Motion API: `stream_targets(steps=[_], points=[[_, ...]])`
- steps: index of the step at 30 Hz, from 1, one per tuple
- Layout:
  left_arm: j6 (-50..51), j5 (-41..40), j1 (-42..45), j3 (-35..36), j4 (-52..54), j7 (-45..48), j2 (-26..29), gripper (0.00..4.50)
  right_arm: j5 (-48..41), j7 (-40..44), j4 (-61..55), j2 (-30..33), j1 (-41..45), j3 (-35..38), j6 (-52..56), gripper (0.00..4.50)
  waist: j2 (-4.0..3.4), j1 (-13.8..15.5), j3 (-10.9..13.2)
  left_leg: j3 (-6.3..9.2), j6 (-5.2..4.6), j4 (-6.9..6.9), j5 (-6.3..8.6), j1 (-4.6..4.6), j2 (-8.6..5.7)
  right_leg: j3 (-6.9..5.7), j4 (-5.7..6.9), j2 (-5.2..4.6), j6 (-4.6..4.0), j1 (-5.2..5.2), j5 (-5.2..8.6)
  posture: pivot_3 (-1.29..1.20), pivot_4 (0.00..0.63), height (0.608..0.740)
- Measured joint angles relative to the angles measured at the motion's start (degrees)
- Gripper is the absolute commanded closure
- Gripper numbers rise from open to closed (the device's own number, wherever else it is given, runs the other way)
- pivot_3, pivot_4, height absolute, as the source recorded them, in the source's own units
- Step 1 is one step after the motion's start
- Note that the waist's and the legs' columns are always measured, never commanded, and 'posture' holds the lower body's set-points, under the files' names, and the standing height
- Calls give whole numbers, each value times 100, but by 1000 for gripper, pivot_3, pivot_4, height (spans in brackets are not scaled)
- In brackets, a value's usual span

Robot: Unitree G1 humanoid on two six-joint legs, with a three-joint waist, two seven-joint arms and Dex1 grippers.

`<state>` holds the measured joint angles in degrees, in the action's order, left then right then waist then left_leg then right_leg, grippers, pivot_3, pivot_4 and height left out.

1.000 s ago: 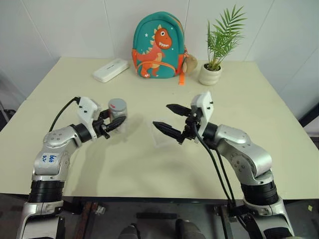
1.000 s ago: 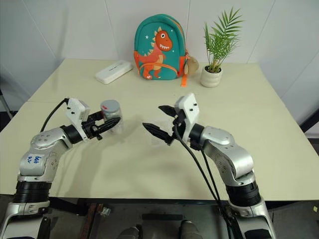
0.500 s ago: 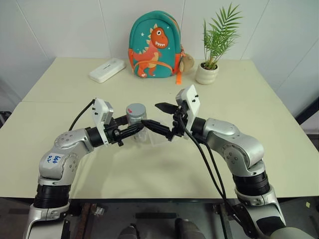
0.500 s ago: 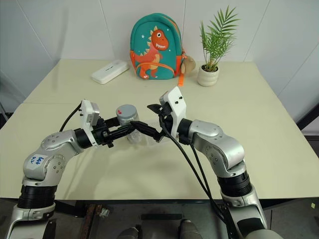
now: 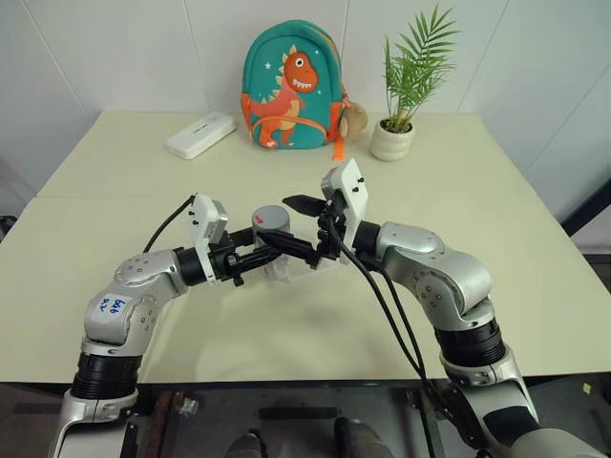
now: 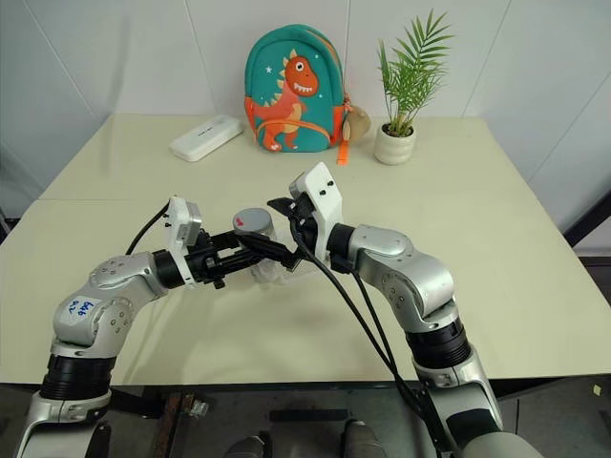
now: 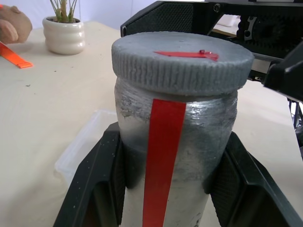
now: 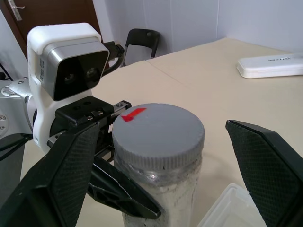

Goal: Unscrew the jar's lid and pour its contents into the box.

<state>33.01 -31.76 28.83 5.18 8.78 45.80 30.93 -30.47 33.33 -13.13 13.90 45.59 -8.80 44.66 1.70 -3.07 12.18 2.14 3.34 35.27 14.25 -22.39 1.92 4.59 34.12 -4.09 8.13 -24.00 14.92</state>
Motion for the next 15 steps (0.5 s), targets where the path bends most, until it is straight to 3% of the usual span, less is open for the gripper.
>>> stream_targets(steps=[5, 7, 15], points=[[0, 2, 0, -10, 24, 3, -39, 2591, 34, 38, 24, -72, 0, 11, -71, 1659, 0, -6, 0, 0, 0, 0, 0, 0, 0, 0, 0, 0, 0, -1, 0, 0, 150, 740], [0, 3, 0, -10, 28, 2, -41, 2591, 38, 42, 38, -73, 0, 8, -82, 1959, 0, -6, 0, 0, 0, 0, 0, 0, 0, 0, 1, 0, 0, -1, 0, 0, 150, 740], [-1, 2, 6, -23, 25, 120, -23, 2591, 34, 219, 40, 4, 1, 20, -88, 1958, 0, -2, 0, 0, 0, 0, 0, -1, 0, 0, 0, 0, 0, -1, 0, 0, 150, 740]])
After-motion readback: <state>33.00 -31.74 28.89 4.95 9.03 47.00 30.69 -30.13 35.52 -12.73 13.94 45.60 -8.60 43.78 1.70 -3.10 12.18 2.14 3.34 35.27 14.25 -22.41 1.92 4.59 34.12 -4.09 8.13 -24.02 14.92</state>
